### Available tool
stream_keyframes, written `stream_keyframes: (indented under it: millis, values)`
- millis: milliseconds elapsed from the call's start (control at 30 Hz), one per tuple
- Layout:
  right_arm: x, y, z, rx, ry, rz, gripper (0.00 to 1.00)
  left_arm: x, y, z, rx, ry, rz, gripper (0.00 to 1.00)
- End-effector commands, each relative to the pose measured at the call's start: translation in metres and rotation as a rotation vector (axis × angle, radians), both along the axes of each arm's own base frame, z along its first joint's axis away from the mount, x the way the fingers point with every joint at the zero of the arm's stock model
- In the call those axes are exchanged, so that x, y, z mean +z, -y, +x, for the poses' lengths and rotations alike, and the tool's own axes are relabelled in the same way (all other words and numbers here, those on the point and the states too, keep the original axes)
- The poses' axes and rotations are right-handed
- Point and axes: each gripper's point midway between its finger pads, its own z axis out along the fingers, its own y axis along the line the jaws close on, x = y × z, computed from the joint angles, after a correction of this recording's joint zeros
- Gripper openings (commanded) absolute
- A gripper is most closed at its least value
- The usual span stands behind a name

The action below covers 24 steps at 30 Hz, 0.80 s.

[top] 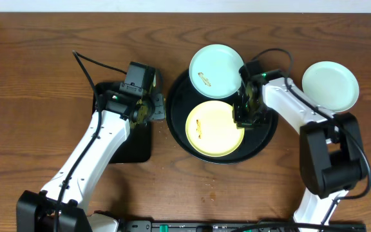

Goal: Clean dirty plates on tray and stack at the side
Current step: 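Move the sponge with the left gripper onto the yellow plate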

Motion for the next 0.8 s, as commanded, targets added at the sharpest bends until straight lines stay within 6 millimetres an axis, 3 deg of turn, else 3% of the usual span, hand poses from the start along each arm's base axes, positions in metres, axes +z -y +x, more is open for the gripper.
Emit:
stream_keyframes:
  millis: [0, 67, 200, 400, 533, 567, 633, 767]
  values:
    - [0.018, 0.007, 0.014, 0.037, 0.083, 0.027, 0.27, -0.004, 0.000, 0.001, 0.011, -0.007, -0.003, 0.07]
    - [0.018, 0.008, 0.019, 0.091, 0.111, 0.033, 0.28, -0.004, 0.001, 0.000, 0.011, -0.009, -0.002, 0.08]
    - [0.017, 0.005, 0.026, 0.150, 0.153, 0.042, 0.17, -0.004, 0.004, -0.001, 0.000, -0.010, -0.001, 0.08]
    - [0.015, 0.001, 0.025, 0.179, 0.167, 0.022, 0.18, -0.004, 0.015, -0.005, -0.032, -0.009, -0.001, 0.07]
    - [0.002, 0.003, 0.021, 0.198, 0.179, -0.020, 0.17, -0.004, 0.019, -0.007, -0.045, -0.009, -0.001, 0.08]
    - [-0.003, 0.002, 0.019, 0.202, 0.183, -0.022, 0.15, -0.004, 0.019, -0.007, -0.045, -0.008, -0.001, 0.07]
    - [-0.013, 0.003, 0.015, 0.204, 0.185, -0.023, 0.01, -0.003, 0.020, -0.006, -0.046, -0.002, -0.004, 0.08]
    - [-0.017, 0.010, 0.010, 0.139, 0.159, -0.038, 0.01, 0.000, 0.034, -0.004, -0.080, 0.021, -0.032, 0.08]
